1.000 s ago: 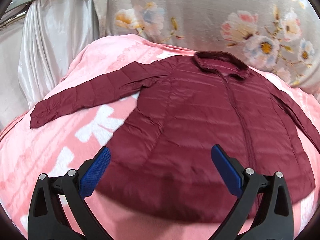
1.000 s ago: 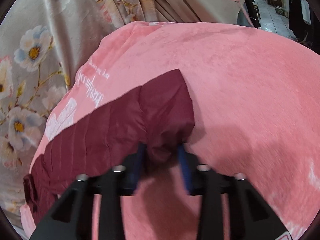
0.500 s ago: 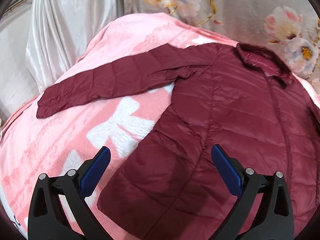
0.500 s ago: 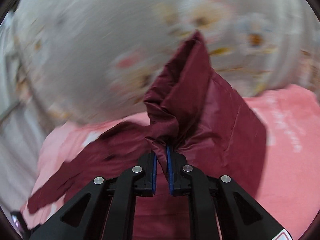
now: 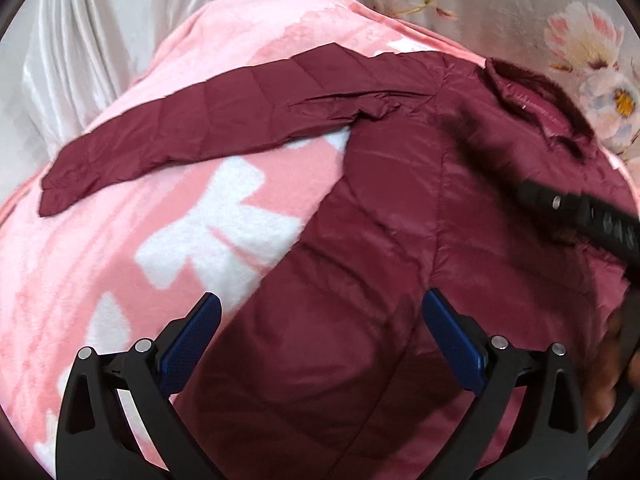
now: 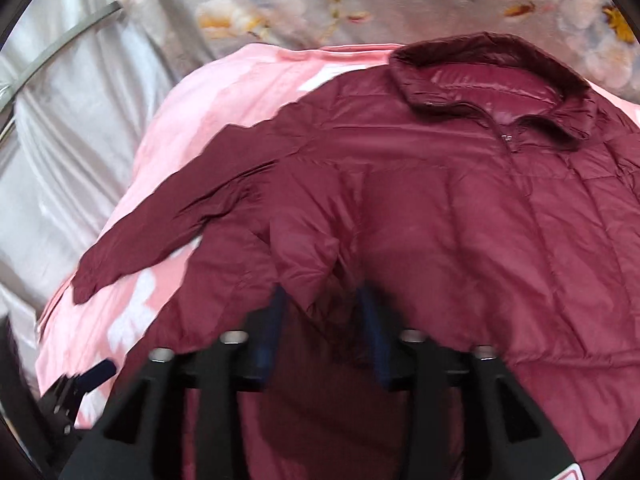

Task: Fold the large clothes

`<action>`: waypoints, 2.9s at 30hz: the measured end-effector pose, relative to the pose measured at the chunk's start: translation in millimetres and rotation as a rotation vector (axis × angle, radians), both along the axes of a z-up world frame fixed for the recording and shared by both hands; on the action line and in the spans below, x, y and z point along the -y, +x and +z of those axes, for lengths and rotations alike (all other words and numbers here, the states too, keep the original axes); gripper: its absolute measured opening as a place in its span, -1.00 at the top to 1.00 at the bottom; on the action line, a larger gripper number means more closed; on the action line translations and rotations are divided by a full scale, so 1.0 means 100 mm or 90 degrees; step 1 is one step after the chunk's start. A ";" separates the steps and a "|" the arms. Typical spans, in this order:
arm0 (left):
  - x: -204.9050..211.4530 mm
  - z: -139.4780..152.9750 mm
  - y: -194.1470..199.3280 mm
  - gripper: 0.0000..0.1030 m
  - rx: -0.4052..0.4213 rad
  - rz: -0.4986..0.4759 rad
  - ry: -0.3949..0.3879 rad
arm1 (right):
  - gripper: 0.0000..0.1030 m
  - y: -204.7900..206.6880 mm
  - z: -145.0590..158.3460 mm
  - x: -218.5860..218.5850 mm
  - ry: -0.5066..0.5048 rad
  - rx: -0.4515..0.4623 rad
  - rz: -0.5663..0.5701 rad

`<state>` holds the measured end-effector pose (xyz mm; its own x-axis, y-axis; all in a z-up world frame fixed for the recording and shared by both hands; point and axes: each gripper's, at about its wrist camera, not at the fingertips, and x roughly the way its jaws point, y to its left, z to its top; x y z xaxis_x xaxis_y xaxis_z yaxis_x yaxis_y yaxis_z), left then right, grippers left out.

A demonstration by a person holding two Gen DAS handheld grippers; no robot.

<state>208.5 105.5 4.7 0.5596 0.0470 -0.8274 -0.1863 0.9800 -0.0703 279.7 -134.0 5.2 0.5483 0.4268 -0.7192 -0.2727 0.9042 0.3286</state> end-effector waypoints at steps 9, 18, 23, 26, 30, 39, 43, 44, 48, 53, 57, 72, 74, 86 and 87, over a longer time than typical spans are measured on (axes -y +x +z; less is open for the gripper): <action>0.19 0.26 0.53 -0.91 0.017 -0.052 -0.220 | -0.30 -0.43 0.26 1.22 0.070 0.043 -0.168; 0.64 -0.08 1.16 -0.88 -0.062 -0.060 -0.313 | -0.30 -0.66 -0.17 2.95 0.159 -0.035 -0.434; 0.65 0.03 1.21 0.71 -0.031 -0.051 -0.264 | -0.30 -0.50 -0.36 3.25 0.213 -0.055 -0.464; 0.57 0.14 1.28 0.92 -0.008 -0.047 -0.257 | -0.09 -0.27 -0.37 3.27 0.222 -0.047 -0.474; 0.50 0.35 1.26 0.96 0.046 -0.052 -0.207 | 0.91 -0.15 -0.33 3.28 0.232 -0.051 -0.480; 0.56 -0.13 1.30 1.00 0.029 -0.038 -0.065 | 0.96 -0.21 -0.16 2.97 -0.020 0.011 -0.462; 0.61 -0.16 1.25 1.00 0.055 -0.044 -0.035 | 0.98 -0.20 -0.45 3.07 0.001 -0.033 -0.467; 0.64 -0.16 1.22 1.00 0.060 -0.045 -0.018 | 0.98 -0.20 -0.45 3.06 -0.005 -0.033 -0.467; 0.70 -0.15 1.21 1.00 0.063 -0.047 0.010 | 0.87 -0.27 -0.37 2.99 -0.030 -0.031 -0.477; 0.60 0.03 1.08 0.97 0.070 -0.056 -0.067 | 0.69 -0.55 -0.04 2.82 -0.041 0.026 -0.485; 0.66 0.15 1.00 -0.65 0.059 -0.099 -0.145 | 0.40 -0.70 0.06 2.77 -0.082 0.047 -0.473; 0.63 -0.09 1.22 0.84 0.014 -0.075 -0.106 | 0.45 -0.34 0.11 2.32 -0.065 0.034 -0.368; 0.66 -0.11 1.20 0.84 0.025 -0.076 -0.077 | 0.47 -0.23 0.02 2.18 -0.110 0.029 -0.356; 0.90 -0.17 1.11 0.81 0.066 -0.083 0.047 | 0.54 -0.12 -0.33 2.11 -0.178 0.000 -0.368; 0.91 -0.16 1.11 0.81 0.067 -0.084 0.054 | 0.54 -0.11 -0.33 2.08 -0.192 0.001 -0.367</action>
